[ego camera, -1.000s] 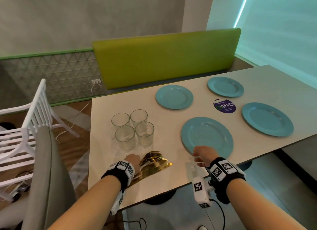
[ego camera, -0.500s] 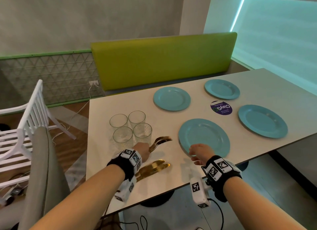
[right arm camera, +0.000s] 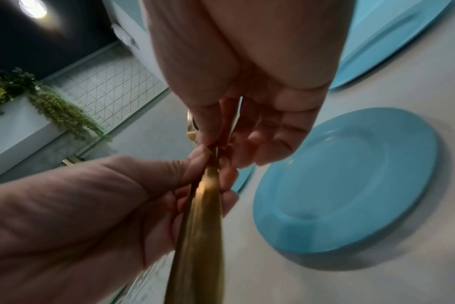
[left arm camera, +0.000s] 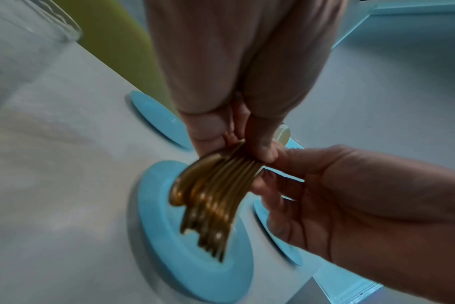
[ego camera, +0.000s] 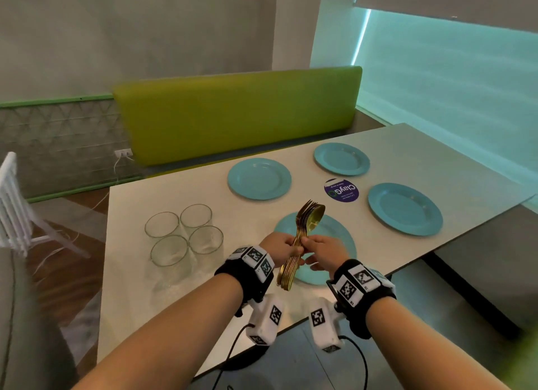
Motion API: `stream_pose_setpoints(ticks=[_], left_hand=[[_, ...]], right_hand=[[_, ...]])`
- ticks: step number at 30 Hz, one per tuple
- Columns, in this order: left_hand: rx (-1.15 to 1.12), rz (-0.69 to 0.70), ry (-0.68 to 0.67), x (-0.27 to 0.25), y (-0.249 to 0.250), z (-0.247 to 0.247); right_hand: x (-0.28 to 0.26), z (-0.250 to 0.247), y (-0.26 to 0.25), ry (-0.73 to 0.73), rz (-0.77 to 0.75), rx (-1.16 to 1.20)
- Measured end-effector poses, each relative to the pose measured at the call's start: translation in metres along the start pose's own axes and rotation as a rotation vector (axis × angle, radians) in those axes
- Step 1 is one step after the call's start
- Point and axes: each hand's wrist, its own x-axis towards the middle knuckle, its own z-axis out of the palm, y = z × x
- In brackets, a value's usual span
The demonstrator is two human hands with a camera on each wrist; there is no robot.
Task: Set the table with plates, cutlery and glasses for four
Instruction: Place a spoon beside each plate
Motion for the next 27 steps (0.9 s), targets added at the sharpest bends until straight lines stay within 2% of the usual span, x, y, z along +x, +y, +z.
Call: stream_pose_setpoints(ticks=[7, 10, 13, 18, 22, 27], left_hand=[[-0.032, -0.068, 0.034, 0.051, 0.025, 0.035], [-0.154, -0.132, 0.091, 0.076, 0.035, 0.043], [-0.237, -0.177, 0.164, 0.102, 0.042, 0.042], [-0.253, -0.204, 0.279, 0.14, 0.049, 0.034], [-0.243, -0.221, 0.309, 0.153, 0.053, 0.034], [-0.282, -0.242, 0.372, 0.159, 0.051, 0.04]], right_hand=[[0.038, -0.048, 0.002, 0.062, 0.029, 0.098], [0.064, -0.077, 0.01, 0.096, 0.067, 0.08], [0.098, -0.112, 0.022, 0.101, 0.14, -0.112], [0.148, -0.15, 0.039, -0.006, 0.215, -0.427], [0.165, -0.153, 0.044, -0.026, 0.189, -0.688], [0.177, -0.149, 0.05, 0.012, 0.162, -0.771]])
